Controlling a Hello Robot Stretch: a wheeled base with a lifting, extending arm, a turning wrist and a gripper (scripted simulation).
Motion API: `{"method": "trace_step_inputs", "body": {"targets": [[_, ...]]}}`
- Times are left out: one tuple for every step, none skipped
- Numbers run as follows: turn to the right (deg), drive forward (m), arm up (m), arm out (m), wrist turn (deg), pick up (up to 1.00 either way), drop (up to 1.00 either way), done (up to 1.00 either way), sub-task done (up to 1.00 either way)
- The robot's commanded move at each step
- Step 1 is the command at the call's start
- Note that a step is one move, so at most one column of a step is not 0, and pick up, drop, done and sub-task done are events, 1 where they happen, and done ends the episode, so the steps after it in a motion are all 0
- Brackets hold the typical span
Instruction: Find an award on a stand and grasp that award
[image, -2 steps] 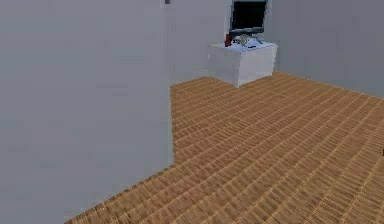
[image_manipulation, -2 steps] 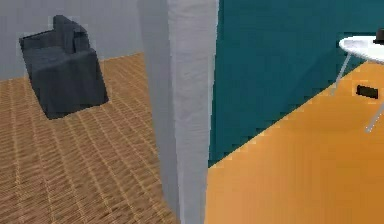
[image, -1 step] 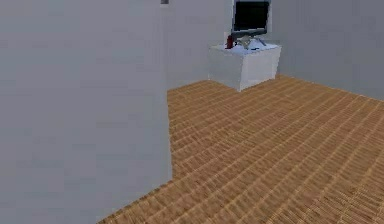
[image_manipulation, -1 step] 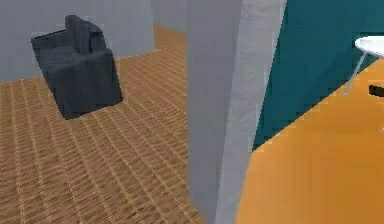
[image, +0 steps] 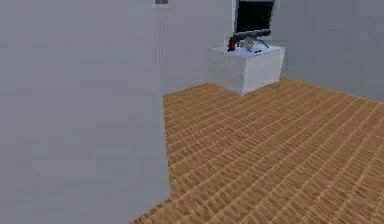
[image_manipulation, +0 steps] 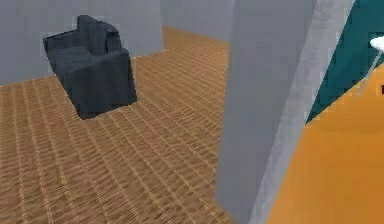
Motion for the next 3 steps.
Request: {"method": "trace_step_inputs", "body": {"targets": [[21.0, 0.00, 0.00, 0.00, 0.0, 0.00, 0.00, 0.00, 0.00], [0.0, 1.00, 0.00, 0.00, 0.0, 0.00, 0.00, 0.00, 0.00], [-12.0, 0.00, 0.00, 0.00, 0.0, 0.00, 0.00, 0.00, 0.00]]}}
